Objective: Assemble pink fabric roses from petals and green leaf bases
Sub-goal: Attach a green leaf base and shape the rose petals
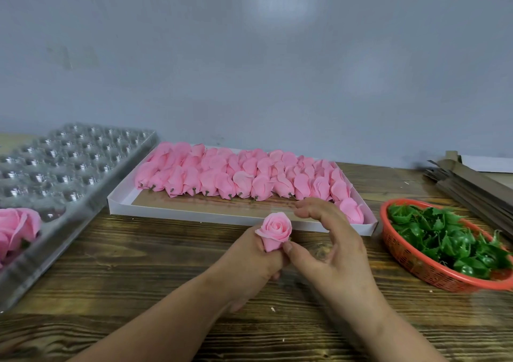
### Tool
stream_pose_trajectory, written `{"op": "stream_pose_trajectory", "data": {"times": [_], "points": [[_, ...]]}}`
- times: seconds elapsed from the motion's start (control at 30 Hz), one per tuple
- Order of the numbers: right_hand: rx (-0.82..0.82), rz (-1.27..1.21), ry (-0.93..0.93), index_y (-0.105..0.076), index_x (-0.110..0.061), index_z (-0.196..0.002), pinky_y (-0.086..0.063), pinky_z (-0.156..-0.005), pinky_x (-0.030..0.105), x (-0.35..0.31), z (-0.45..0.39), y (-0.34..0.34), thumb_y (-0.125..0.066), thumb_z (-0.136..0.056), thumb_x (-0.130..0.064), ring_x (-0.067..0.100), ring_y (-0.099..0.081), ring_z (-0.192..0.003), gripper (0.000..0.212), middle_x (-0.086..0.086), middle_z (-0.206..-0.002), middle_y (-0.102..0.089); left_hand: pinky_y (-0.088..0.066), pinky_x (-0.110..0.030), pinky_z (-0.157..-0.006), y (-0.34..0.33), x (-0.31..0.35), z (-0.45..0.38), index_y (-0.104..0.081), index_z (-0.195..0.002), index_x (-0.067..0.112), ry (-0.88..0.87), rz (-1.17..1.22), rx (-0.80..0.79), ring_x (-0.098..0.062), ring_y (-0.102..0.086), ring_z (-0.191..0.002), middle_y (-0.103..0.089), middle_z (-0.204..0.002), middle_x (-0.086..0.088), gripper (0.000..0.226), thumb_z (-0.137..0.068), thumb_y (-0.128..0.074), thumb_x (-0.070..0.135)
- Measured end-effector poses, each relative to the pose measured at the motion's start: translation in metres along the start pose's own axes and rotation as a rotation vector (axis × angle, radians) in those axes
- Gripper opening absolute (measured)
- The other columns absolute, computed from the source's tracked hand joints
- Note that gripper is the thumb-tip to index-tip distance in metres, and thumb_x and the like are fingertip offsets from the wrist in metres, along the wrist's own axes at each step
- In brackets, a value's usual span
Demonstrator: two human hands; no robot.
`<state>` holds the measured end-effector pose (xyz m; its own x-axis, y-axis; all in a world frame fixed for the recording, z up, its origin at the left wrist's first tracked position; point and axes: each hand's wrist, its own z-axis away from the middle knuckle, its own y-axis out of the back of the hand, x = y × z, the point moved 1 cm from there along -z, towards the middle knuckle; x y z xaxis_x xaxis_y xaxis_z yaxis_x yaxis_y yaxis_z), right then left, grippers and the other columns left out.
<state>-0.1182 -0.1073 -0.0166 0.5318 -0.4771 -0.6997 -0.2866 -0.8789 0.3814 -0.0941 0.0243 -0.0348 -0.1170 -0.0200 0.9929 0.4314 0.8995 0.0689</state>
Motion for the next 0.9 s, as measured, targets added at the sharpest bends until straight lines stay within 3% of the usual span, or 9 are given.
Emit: {"op": "stream_pose_trajectory", "data": {"times": [0.17, 0.23, 0.33, 0.47, 0.67, 0.83, 0.9], "points": [[-0.105, -0.137, -0.155, -0.069, -0.012, -0.075, -0.044, -0.092, 0.027, 0.006, -0.001, -0.001, -0.08, -0.068, -0.003, 0.008, -0.059, -0.103, 0.016, -0.006, -0.103, -0.064, -0.041, -0.011, -0.054, 0.001, 0.009, 0.004, -0.068, -0.068, 0.039, -0.062, 0.009, -0.107, 0.006, -0.05, -0.057, -0.058, -0.057, 0.019, 0.045, -0.082, -0.052, 0.0], [-0.121, -0.18, -0.133, -0.069, -0.008, -0.074, -0.046, -0.087, 0.021, 0.006, -0.001, -0.001, -0.078, -0.069, 0.0, 0.008, -0.061, -0.098, 0.013, -0.008, -0.099, -0.065, -0.042, -0.01, -0.055, 0.001, 0.01, 0.004, -0.068, -0.085, 0.044, -0.099, 0.015, -0.129, 0.01, -0.053, -0.059, -0.062, -0.064, 0.024, 0.049, -0.083, -0.052, -0.002], [-0.134, -0.222, -0.126, -0.069, -0.005, -0.076, -0.047, -0.084, 0.018, 0.007, 0.0, -0.002, -0.076, -0.07, 0.002, 0.007, -0.062, -0.097, 0.011, -0.005, -0.1, -0.065, -0.042, -0.013, -0.055, 0.001, 0.007, 0.001, -0.062, -0.113, 0.035, -0.112, 0.029, -0.111, 0.008, -0.051, -0.063, -0.065, -0.075, 0.022, 0.046, -0.079, -0.055, 0.006], [-0.135, -0.271, -0.116, -0.069, -0.002, -0.073, -0.047, -0.077, 0.011, 0.008, -0.001, -0.001, -0.073, -0.071, 0.007, 0.006, -0.063, -0.094, 0.01, -0.003, -0.1, -0.065, -0.041, -0.013, -0.054, 0.001, 0.006, 0.0, -0.066, -0.093, 0.05, -0.15, 0.03, -0.127, 0.007, -0.049, -0.062, -0.063, -0.07, 0.023, 0.044, -0.081, -0.056, 0.01], [-0.182, -0.298, -0.114, -0.07, -0.004, -0.072, -0.047, -0.086, 0.022, 0.011, -0.003, 0.001, -0.067, -0.078, 0.007, 0.011, -0.061, -0.098, 0.013, 0.003, -0.103, -0.063, -0.04, -0.015, -0.054, 0.001, 0.008, 0.001, -0.067, -0.097, 0.043, -0.148, 0.046, -0.134, 0.005, -0.049, -0.064, -0.066, -0.077, 0.019, 0.033, -0.083, -0.06, 0.014], [-0.17, -0.304, -0.088, -0.07, -0.008, -0.073, -0.048, -0.089, 0.03, 0.014, -0.002, 0.0, -0.068, -0.079, 0.003, 0.014, -0.062, -0.099, 0.013, -0.001, -0.1, -0.066, -0.04, -0.015, -0.055, 0.002, 0.01, 0.002, -0.066, -0.107, 0.043, -0.163, 0.007, -0.109, 0.006, -0.049, -0.065, -0.065, -0.082, 0.015, 0.039, -0.087, -0.057, 0.011], [-0.142, -0.288, -0.073, -0.071, -0.009, -0.077, -0.048, -0.09, 0.031, 0.015, -0.001, -0.001, -0.071, -0.077, -0.005, 0.015, -0.062, -0.1, 0.005, 0.0, -0.099, -0.068, -0.04, -0.009, -0.057, 0.004, 0.012, 0.004, -0.07, -0.092, 0.043, -0.149, -0.058, -0.055, 0.01, -0.051, -0.06, -0.063, -0.072, 0.019, 0.036, -0.094, -0.055, 0.01]]}}
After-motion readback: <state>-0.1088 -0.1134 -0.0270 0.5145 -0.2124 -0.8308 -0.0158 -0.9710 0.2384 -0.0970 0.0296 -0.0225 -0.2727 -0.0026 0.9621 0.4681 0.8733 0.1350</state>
